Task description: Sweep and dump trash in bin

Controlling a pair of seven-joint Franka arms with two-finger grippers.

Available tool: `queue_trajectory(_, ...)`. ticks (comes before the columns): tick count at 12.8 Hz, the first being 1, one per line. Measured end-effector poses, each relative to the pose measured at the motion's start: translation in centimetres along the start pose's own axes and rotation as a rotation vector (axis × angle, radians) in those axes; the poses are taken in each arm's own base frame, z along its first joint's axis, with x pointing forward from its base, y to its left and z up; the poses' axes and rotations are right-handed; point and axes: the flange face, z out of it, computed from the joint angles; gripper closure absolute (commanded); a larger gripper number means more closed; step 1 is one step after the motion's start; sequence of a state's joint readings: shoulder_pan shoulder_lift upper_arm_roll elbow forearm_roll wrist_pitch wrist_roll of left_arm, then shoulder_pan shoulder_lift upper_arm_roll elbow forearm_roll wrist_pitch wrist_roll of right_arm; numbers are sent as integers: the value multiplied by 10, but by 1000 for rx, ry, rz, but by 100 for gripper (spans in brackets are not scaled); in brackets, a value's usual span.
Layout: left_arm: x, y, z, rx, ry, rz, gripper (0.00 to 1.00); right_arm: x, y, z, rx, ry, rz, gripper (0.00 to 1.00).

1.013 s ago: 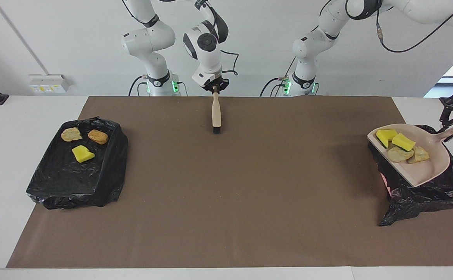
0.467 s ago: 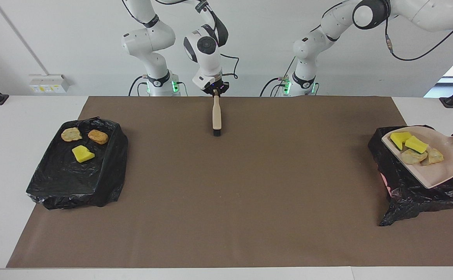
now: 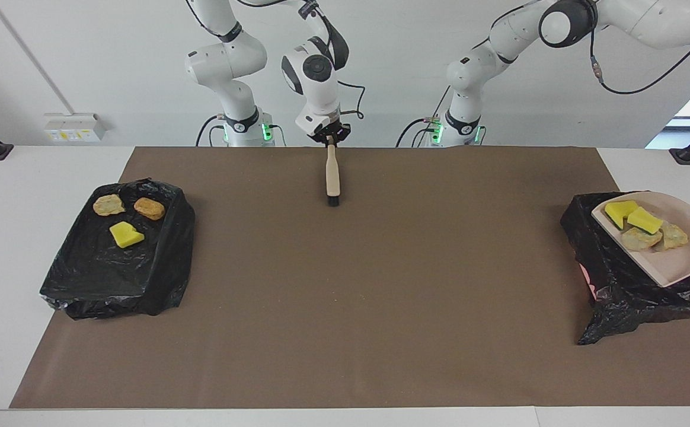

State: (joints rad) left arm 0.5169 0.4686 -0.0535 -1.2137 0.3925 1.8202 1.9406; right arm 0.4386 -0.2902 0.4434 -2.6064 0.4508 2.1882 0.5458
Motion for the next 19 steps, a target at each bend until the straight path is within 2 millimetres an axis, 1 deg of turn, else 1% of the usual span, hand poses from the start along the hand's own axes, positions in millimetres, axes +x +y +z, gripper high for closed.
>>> queue_trajectory(2, 4, -6, -4, -1, -75, 35, 100, 11, -3, -17, 31, 39, 9, 0)
queue_trajectory(3, 5, -9, -5, -5, -112, 53, 100, 23, -1, -31, 43, 67, 21, 0)
queue_trajectory(4, 5, -11, -7, -17, -165, 76, 100, 41, 6, -49, 43, 110, 37, 0)
queue_trajectory(7, 6, -14, -17, -30, -264, 114, 100, 97, 40, -99, 14, 228, 91, 0)
queue_trajectory(9, 8, -16, -35, -28, -334, 137, 100, 128, 55, -125, -23, 293, 95, 0)
queue_trajectory(11, 11, -16, -56, -13, -379, 146, 100, 155, 66, -155, -51, 359, 93, 0)
queue_trajectory(13, 8, -11, -77, 11, -394, 136, 100, 177, 74, -186, -51, 398, 109, 0)
queue_trajectory(14, 10, -9, -87, 28, -391, 131, 100, 185, 75, -202, -53, 402, 115, 0)
queue_trajectory(15, 17, -11, -95, 49, -373, 133, 100, 189, 76, -216, -52, 403, 121, 0)
queue_trajectory(16, 30, -16, -100, 71, -343, 139, 100, 192, 78, -232, -52, 405, 130, 0)
queue_trajectory(19, 76, -30, -104, 107, -212, 160, 100, 195, 98, -280, -62, 403, 163, 0)
